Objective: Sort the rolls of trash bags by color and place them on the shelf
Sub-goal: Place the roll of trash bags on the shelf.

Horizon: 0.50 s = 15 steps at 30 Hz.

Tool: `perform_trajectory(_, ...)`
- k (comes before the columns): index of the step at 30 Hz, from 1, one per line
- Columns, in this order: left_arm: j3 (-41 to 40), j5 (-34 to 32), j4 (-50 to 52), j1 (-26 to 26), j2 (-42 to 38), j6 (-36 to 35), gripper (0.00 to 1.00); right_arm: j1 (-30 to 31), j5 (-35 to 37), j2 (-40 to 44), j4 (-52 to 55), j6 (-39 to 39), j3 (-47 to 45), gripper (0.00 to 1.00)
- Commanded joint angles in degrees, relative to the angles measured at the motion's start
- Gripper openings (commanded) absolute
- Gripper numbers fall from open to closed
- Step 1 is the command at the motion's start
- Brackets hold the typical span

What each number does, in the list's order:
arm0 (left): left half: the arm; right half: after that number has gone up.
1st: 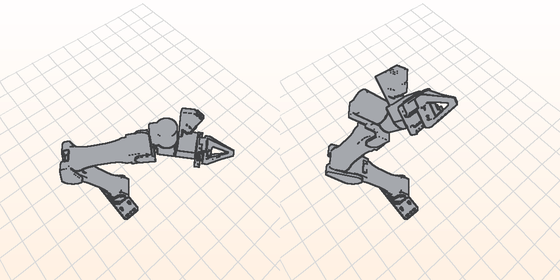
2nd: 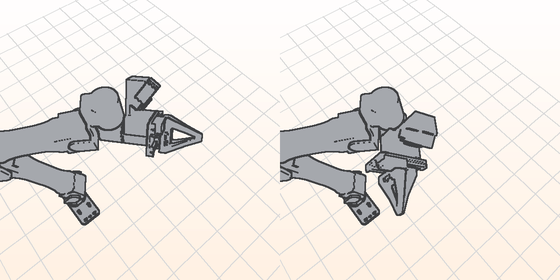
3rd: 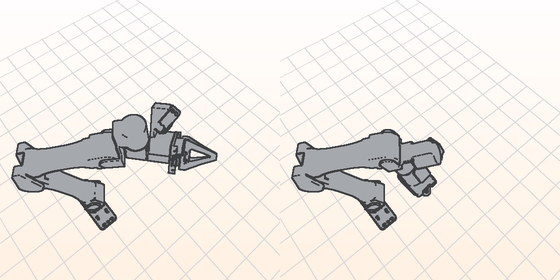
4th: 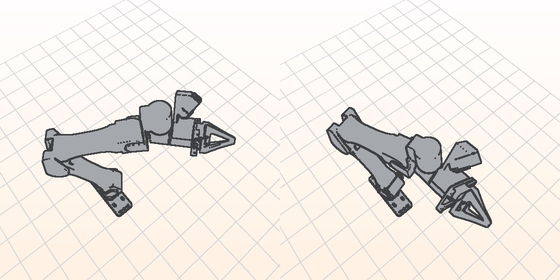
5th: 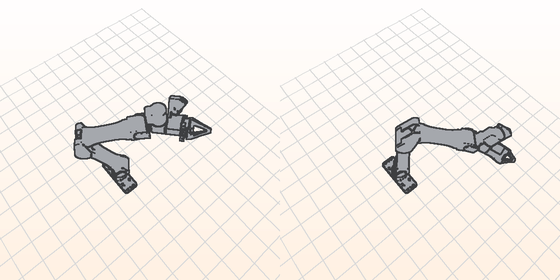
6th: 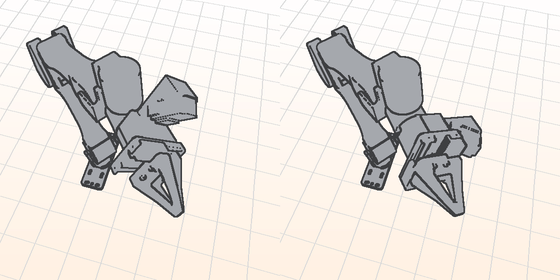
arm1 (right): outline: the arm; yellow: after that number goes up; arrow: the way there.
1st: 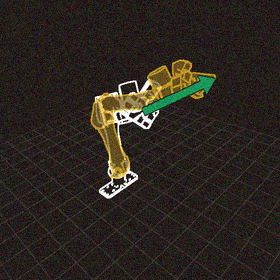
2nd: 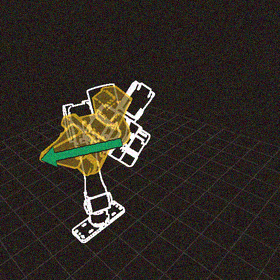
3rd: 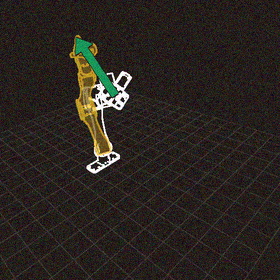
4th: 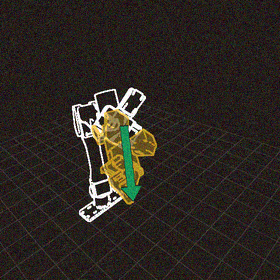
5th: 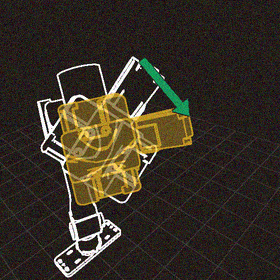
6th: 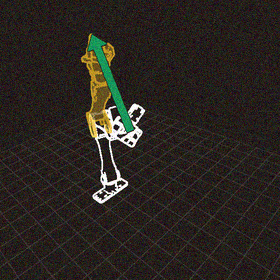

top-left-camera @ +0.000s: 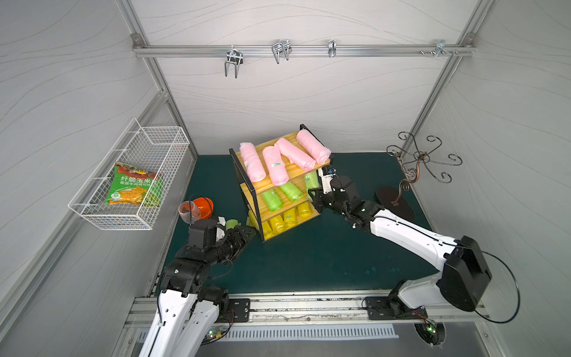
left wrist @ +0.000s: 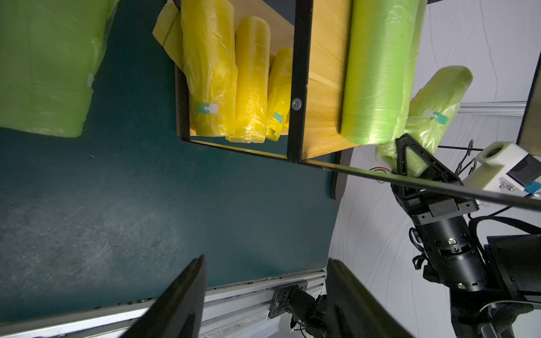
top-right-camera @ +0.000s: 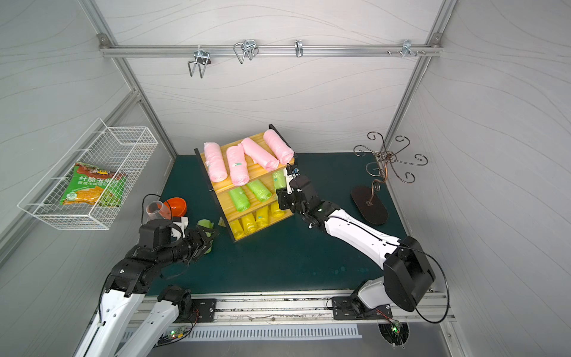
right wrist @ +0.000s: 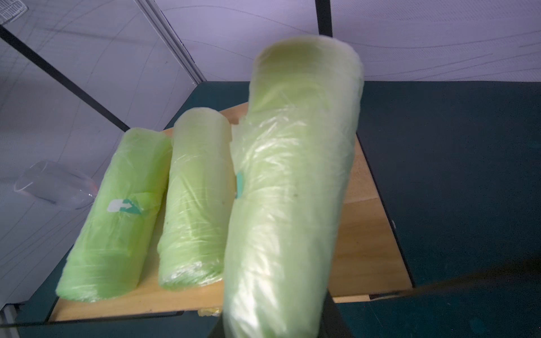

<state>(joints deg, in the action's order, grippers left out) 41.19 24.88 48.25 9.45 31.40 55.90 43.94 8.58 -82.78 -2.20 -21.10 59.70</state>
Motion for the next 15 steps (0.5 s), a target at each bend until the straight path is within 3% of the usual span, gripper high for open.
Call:
perform_trajectory(1, 0.4, -0.1, -1.2, 0.2, 0.0, -1.5, 0.69, -0.2, 0.8, -2.2, -5.9, 0.2, 0.3, 0.0)
perform_trajectory(9, -0.4, -0.2, -1.3, 0.2, -0.5, -1.2, 0.69, 0.2, -1.2, -3.8, -5.8, 1.1, 1.4, 0.0)
perform_trajectory(15, -0.5, -0.2, -1.3, 0.2, -0.5, -1.3, 0.69, 1.2, -4.5, -3.8, -6.4, 1.1, 1.6, 0.07)
